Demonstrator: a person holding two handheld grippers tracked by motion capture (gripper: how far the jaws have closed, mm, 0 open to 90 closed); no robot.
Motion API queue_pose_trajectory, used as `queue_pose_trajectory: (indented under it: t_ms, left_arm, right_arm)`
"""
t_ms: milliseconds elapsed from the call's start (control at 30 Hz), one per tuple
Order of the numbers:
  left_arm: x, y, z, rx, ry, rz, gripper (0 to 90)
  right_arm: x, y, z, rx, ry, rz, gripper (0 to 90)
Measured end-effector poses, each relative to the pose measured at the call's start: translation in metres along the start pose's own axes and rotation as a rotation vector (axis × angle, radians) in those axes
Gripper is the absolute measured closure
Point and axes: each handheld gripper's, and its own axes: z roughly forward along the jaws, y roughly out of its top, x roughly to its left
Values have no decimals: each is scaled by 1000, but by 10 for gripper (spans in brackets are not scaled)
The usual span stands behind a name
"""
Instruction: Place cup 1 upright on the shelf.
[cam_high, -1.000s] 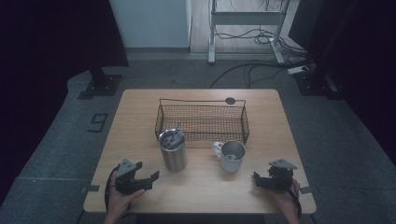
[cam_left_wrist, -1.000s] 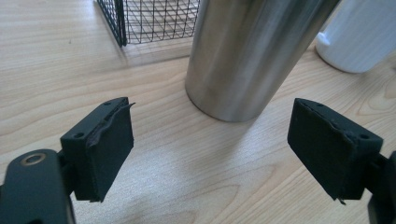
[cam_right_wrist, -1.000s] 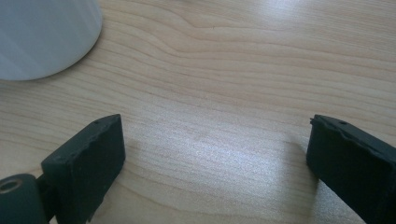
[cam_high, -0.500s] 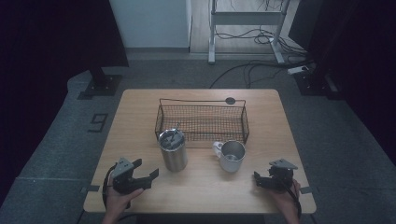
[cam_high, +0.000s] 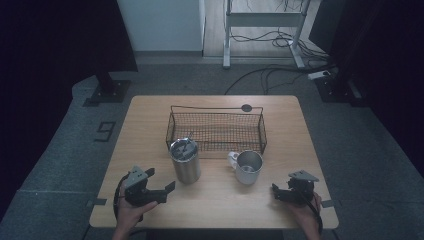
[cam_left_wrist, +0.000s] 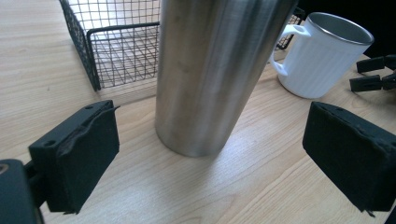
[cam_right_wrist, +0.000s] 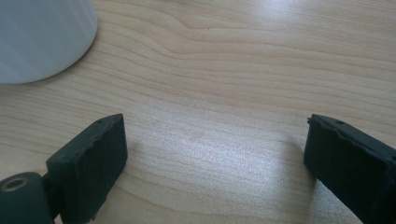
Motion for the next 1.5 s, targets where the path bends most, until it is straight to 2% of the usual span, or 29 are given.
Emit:
queue_pose_trajectory:
  t_ms: [233, 467, 967, 1500]
  left_arm:
    - [-5, 5, 4, -3, -13, 14, 27]
    - [-10, 10, 18, 11, -20, 31, 21]
    - [-11, 22, 32, 34, -8, 46, 12]
    - [-11, 32, 49, 30, 4, 49, 4]
  right_arm:
    - [0, 0, 0, -1, -1, 1, 61]
    - [0, 0, 0, 0, -3, 1, 66]
    - [0, 0, 0, -2, -5, 4, 73]
    - [0, 0, 0, -3, -6, 6, 76]
